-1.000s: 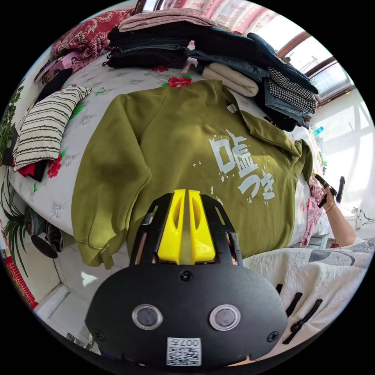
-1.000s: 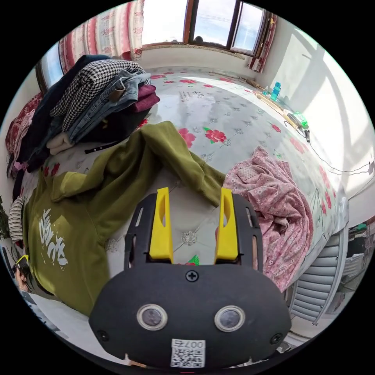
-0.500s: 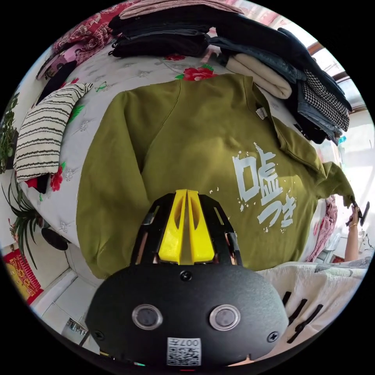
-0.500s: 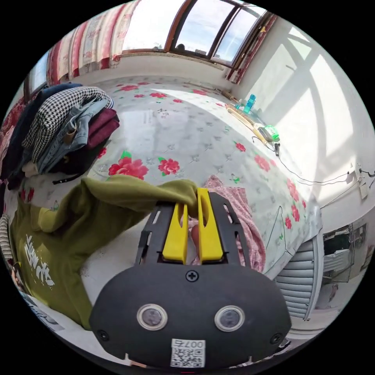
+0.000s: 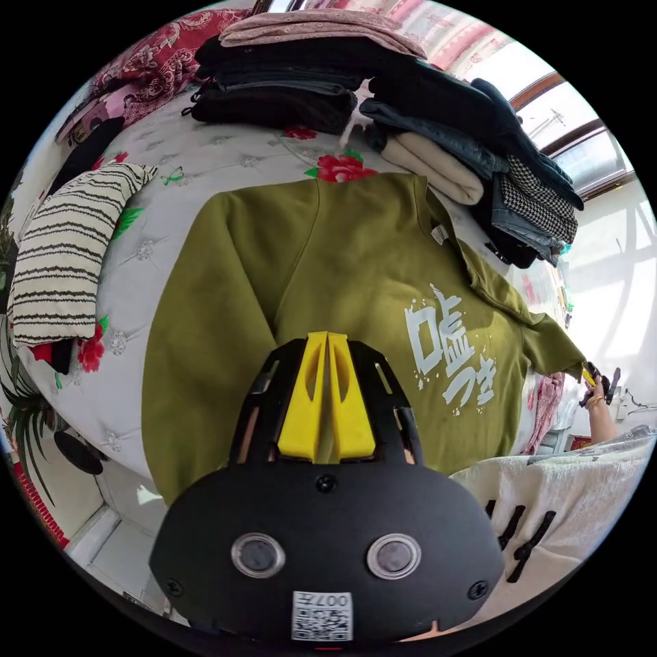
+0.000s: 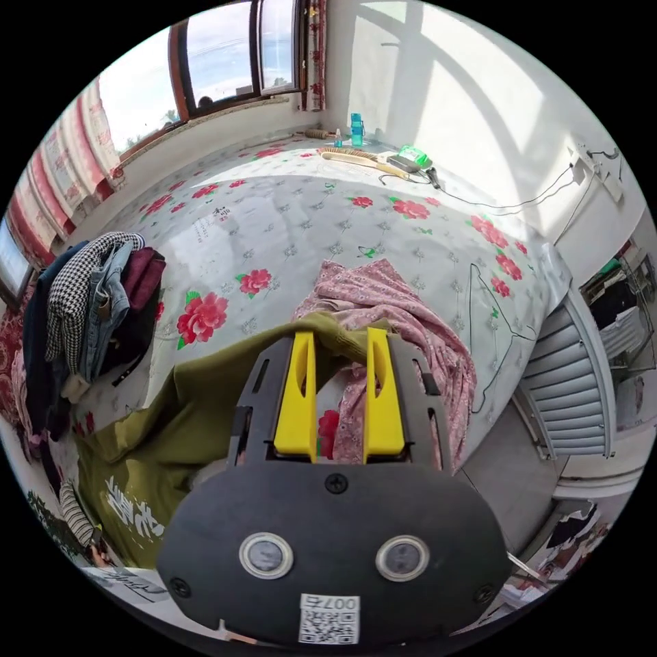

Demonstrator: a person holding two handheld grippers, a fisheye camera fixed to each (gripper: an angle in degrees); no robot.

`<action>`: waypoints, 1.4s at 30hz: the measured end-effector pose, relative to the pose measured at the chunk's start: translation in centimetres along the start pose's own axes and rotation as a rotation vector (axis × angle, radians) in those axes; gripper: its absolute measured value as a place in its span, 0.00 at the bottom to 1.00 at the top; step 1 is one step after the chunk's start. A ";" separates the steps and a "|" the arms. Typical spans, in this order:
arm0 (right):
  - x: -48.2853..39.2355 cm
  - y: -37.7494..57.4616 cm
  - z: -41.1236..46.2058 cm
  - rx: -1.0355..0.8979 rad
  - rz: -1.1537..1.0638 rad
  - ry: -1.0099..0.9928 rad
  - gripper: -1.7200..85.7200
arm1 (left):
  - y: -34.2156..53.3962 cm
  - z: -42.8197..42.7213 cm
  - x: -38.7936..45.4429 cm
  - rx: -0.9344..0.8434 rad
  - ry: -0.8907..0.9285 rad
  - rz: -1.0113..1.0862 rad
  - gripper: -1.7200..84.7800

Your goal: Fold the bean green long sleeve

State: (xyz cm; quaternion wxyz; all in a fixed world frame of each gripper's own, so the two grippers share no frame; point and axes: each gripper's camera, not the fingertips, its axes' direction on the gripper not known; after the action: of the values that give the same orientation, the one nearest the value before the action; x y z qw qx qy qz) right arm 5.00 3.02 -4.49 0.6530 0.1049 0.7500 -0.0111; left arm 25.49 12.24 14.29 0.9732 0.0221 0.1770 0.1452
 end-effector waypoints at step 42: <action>-25.5 12.4 5.6 -0.282 -1.003 -0.571 0.11 | 25.4 -15.7 -30.0 0.440 0.330 -1.240 0.11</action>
State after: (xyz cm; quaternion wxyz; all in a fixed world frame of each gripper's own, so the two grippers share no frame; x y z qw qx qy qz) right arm 15.77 10.60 21.21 0.7515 -0.3574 0.4968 -0.2464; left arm -13.87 27.68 12.11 0.8095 0.0916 0.3287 -0.4778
